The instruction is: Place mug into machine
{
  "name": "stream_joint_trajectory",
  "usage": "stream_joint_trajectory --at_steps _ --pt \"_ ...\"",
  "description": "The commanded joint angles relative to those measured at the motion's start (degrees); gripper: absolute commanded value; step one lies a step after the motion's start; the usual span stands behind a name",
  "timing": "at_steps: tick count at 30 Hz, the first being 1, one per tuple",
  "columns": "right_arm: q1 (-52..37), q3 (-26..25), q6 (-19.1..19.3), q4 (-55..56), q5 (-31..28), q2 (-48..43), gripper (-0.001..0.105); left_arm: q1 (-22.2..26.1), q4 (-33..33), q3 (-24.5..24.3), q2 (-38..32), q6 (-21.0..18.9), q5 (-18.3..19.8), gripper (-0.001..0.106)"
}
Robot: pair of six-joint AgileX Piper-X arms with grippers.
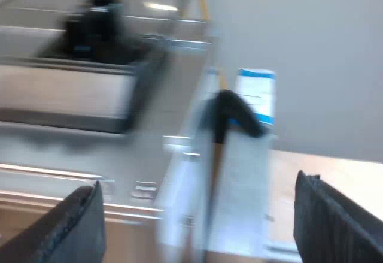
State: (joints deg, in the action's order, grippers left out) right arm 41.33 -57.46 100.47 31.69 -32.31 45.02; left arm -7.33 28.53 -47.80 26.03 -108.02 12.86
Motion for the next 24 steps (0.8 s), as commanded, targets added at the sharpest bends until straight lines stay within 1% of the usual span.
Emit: stream_joint_trajectory --at_steps 1,3,5,6,7,8,9,11,13,16,17,18,21,22,24 --pt "-7.67 -0.54 0.07 7.12 3.00 -3.68 0.067 4.05 0.90 -1.53 0.45 -0.59 0.99 0.089" --pt "-12.45 -0.54 0.07 10.76 4.83 -5.63 0.067 5.24 1.60 -1.88 0.14 -0.59 0.99 0.089" --pt "-18.21 -0.54 0.07 15.83 7.17 -7.99 0.067 5.34 2.26 -1.95 -0.10 -0.59 0.99 0.089" --pt "-19.69 -0.54 0.07 16.61 7.55 -8.64 0.067 5.35 2.73 -1.91 -0.25 -0.59 0.99 0.089" --pt "-19.69 -0.54 0.07 16.97 7.74 -8.86 0.067 5.35 4.87 -2.02 -1.00 -0.59 0.99 0.089" --pt "-24.97 -0.16 0.26 19.72 9.24 -11.53 0.067 5.35 6.49 -2.00 -1.65 -0.44 0.99 0.089" --pt "-25.73 -0.06 0.53 20.36 9.79 -12.06 0.067 5.35 7.06 -2.00 -1.89 -0.31 0.99 0.089" --pt "-28.99 0.64 1.82 21.78 11.31 -15.07 0.067 5.35 10.30 -2.00 -3.71 0.19 -2.28 0.089" --pt "-31.36 1.52 2.35 23.64 12.92 -18.30 0.067 5.35 12.69 -2.00 -5.54 0.31 -4.36 0.089" --pt "-32.04 2.03 3.07 24.54 13.26 -20.36 0.067 5.35 13.75 -2.00 -6.42 0.52 -4.90 0.089" --pt "-32.19 2.47 3.52 26.18 13.28 -23.54 0.067 5.35 17.00 -2.00 -9.05 1.88 -5.41 0.089" --pt "-32.19 2.47 3.52 27.15 13.28 -24.89 0.067 5.35 19.84 -2.00 -11.42 2.69 -5.45 0.089" --pt "-32.07 2.46 3.65 29.34 13.28 -29.13 0.067 5.35 22.73 -2.00 -14.26 3.10 -5.45 0.089" --pt "-31.91 2.46 3.99 30.96 13.28 -32.31 0.067 5.35 23.23 -2.00 -14.85 3.10 -5.45 0.089" --pt "-31.95 2.46 3.98 32.89 13.28 -36.83 0.067 5.35 26.92 -2.00 -20.18 3.58 -5.56 0.089"
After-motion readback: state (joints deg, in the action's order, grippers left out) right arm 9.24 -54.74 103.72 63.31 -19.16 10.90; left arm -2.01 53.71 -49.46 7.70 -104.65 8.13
